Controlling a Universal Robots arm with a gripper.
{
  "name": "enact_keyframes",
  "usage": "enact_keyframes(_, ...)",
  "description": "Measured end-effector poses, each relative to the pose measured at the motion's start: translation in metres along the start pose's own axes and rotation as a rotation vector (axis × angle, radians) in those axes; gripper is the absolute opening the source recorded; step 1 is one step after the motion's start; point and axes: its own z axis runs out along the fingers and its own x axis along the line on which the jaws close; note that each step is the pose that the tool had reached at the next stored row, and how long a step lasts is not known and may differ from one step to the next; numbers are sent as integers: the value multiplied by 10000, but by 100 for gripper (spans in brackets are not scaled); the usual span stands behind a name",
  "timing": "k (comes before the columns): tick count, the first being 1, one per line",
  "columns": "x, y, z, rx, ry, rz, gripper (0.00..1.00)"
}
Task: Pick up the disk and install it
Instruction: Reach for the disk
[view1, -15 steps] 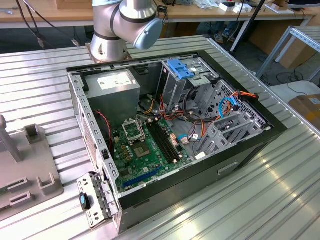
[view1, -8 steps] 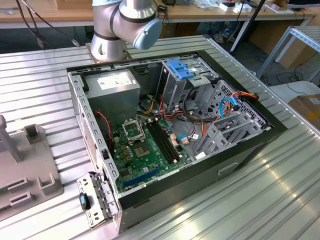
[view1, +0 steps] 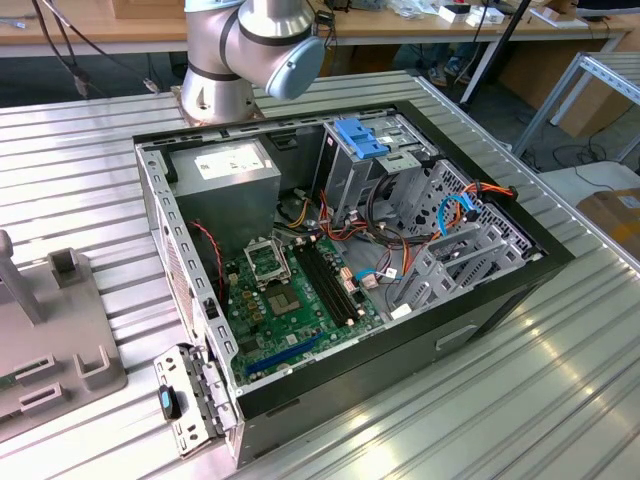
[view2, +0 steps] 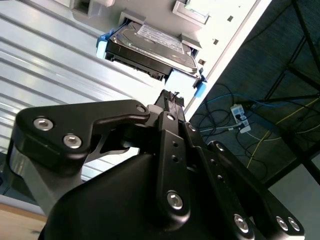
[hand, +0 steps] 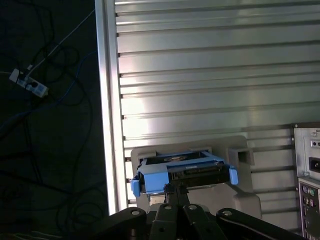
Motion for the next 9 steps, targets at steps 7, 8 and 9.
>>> enact_keyframes(7, 76, 49, 10, -1, -1, 1, 11)
enact_keyframes(8, 84, 48, 12, 0, 0, 0, 11)
enact_keyframes(9, 98, 41, 16, 0, -1, 0, 11)
